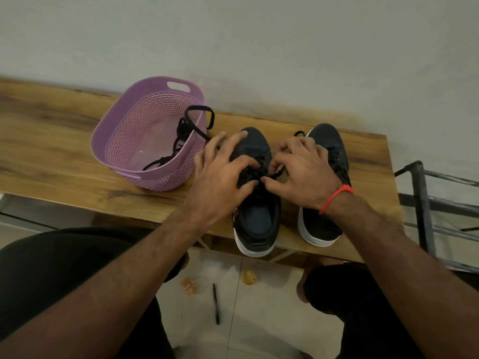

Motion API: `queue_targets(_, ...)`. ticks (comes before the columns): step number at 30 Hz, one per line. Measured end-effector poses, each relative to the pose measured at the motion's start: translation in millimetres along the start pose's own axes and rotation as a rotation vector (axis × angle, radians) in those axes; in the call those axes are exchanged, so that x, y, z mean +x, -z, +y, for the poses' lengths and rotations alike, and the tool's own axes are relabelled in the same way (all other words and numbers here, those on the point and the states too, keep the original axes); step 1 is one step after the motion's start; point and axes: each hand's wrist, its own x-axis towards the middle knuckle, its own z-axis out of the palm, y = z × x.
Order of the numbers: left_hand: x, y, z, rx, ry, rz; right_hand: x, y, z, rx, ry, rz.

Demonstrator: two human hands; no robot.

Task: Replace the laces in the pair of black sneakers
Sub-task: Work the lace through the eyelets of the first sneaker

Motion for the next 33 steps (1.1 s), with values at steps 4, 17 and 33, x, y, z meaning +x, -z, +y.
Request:
queue_targets(4,-4.2,-4.3,8.2,0.134,-0.043,0.096,-3.1,0.4,-2.3,0.064,-0.092,0.011)
queue_targets(17,5.8,-1.7,-4.6,-0.461,0.467,0.164,-1.1,4.1,-13.9,0.374,-0.24,0.011)
queue_targets(33,7.8,-2.2,-15.7,-0.047,-0.139,0.069,-4.2,12.6,-16.4,0.45,-0.154,-0.084)
